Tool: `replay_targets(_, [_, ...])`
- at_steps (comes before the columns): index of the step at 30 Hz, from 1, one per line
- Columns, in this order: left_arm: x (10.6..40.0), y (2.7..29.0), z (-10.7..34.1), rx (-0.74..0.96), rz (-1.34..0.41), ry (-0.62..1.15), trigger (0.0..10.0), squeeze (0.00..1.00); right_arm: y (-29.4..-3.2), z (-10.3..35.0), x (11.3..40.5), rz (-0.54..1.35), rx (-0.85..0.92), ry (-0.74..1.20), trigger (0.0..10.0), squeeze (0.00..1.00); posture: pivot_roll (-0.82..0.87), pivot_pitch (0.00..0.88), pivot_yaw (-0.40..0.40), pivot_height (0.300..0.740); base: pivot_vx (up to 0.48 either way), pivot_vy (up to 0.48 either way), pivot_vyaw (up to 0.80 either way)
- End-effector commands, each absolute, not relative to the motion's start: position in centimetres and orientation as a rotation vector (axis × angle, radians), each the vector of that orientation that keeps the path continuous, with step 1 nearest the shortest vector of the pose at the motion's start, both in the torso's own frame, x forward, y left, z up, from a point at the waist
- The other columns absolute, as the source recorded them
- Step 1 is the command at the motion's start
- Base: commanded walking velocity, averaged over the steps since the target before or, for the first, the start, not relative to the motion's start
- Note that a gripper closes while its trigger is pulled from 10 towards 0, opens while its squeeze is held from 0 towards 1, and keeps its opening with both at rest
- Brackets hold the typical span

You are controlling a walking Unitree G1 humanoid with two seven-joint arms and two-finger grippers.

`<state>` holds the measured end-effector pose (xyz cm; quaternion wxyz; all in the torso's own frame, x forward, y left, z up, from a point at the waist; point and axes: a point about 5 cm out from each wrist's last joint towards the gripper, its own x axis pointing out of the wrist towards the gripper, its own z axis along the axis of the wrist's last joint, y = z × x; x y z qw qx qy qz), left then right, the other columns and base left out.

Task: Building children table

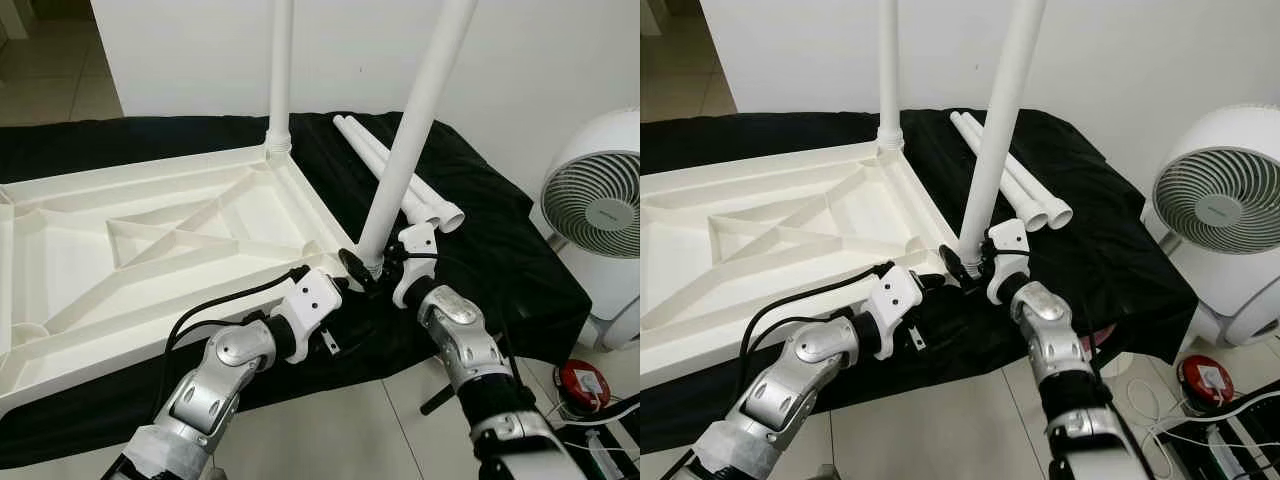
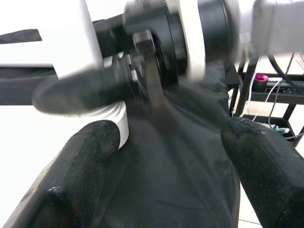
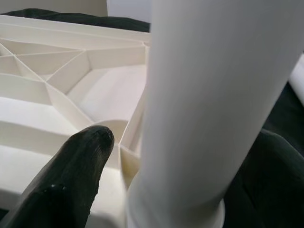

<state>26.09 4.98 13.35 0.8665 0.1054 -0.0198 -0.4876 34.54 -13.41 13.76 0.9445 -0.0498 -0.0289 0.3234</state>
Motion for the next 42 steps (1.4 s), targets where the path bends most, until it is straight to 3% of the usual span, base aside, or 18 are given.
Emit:
replay_targets(1, [26.3, 4.9, 13.3, 0.231, -1.025, -0.04, 10.0, 0.0, -13.5, 13.5, 34.6, 0.706, -0.101, -0.049, 10.0, 0.0, 0.03, 0.0, -0.099, 0.74, 0.0, 0.0, 0.0])
replay_targets(5, [26.4, 5.0, 13.4, 0.235, -1.024, -0.042, 10.0, 0.0, -13.3, 13.4, 35.0, 0.76, -0.123, -0.039, 10.0, 0.0, 0.04, 0.0, -0.095, 0.74, 0.0, 0.0, 0.0])
replay_targets(6, [26.4, 5.0, 13.4, 0.237, -1.024, -0.043, 10.0, 0.0, -13.1, 13.3, 35.2, 0.775, -0.143, -0.028, 7.8, 0.0, 0.04, 0.0, -0.092, 0.74, 0.0, 0.0, 0.0])
replay_targets(7, [26.5, 5.0, 13.4, 0.238, -1.025, -0.044, 10.0, 0.0, -12.9, 13.2, 35.4, 0.785, -0.159, -0.02, 4.6, 0.0, 0.04, 0.0, -0.092, 0.74, 0.0, 0.0, 0.0])
replay_targets(8, [26.5, 5.0, 13.5, 0.239, -1.025, -0.045, 10.0, 0.0, -12.8, 13.1, 35.5, 0.796, -0.164, -0.004, 2.8, 0.0, 0.04, 0.0, -0.092, 0.74, 0.0, 0.0, 0.0])
replay_targets(9, [26.5, 5.0, 13.5, 0.24, -1.026, -0.046, 10.0, 0.0, -12.7, 13.0, 35.6, 0.802, -0.165, 0.007, 2.8, 0.0, 0.04, 0.0, -0.092, 0.74, 0.0, 0.0, 0.0])
replay_targets(10, [26.5, 5.0, 13.5, 0.241, -1.027, -0.046, 10.0, 0.0, -12.7, 12.9, 35.6, 0.804, -0.169, 0.015, 0.5, 0.0, 0.04, 0.0, -0.09, 0.74, 0.0, 0.0, 0.0])
replay_targets(12, [26.5, 5.0, 13.5, 0.241, -1.027, -0.046, 10.0, 0.0, -12.7, 12.9, 35.6, 0.804, -0.169, 0.015, 0.5, 0.0, 0.04, 0.0, -0.09, 0.74, 0.0, 0.0, 0.0])
replay_targets(13, [26.5, 5.0, 13.5, 0.242, -1.028, -0.046, 10.0, 0.0, -12.7, 12.8, 35.7, 0.814, -0.167, 0.019, 0.0, 0.0, 0.04, 0.0, -0.091, 0.74, 0.0, 0.0, 0.0])
replay_targets(21, [26.5, 5.0, 13.5, 0.242, -1.029, -0.047, 10.0, 0.0, -13.1, 12.3, 35.6, 0.819, -0.167, 0.038, 0.0, 0.0, 0.05, 0.0, -0.091, 0.74, 0.0, 0.0, 0.0])
replay_targets(22, [26.5, 5.0, 13.5, 0.241, -1.029, -0.046, 10.0, 0.0, -13.4, 12.3, 35.7, 0.803, -0.159, 0.039, 10.0, 0.0, 0.04, 0.0, -0.091, 0.74, 0.0, 0.0, 0.0])
replay_targets(33, [26.4, 5.1, 13.0, 0.254, -1.026, -0.034, 10.0, 0.0, -13.4, 11.8, 35.4, 0.663, -0.219, 0.014, 10.0, 0.0, 0.03, 0.0, -0.097, 0.74, 0.0, 0.0, 0.0])
replay_targets(38, [26.3, 5.1, 12.9, 0.258, -1.025, -0.032, 10.0, 0.0, -13.2, 11.4, 35.2, 0.62, -0.207, 0.022, 10.0, 0.0, 0.03, 0.0, -0.097, 0.74, 0.0, 0.0, 0.0])
replay_targets(42, [26.1, 5.0, 12.9, 0.256, -1.028, -0.033, 10.0, 0.0, -12.5, 11.4, 34.5, 0.468, -0.12, 0.002, 10.0, 0.0, 0.03, 0.0, -0.097, 0.74, 0.0, 0.0, 0.0])
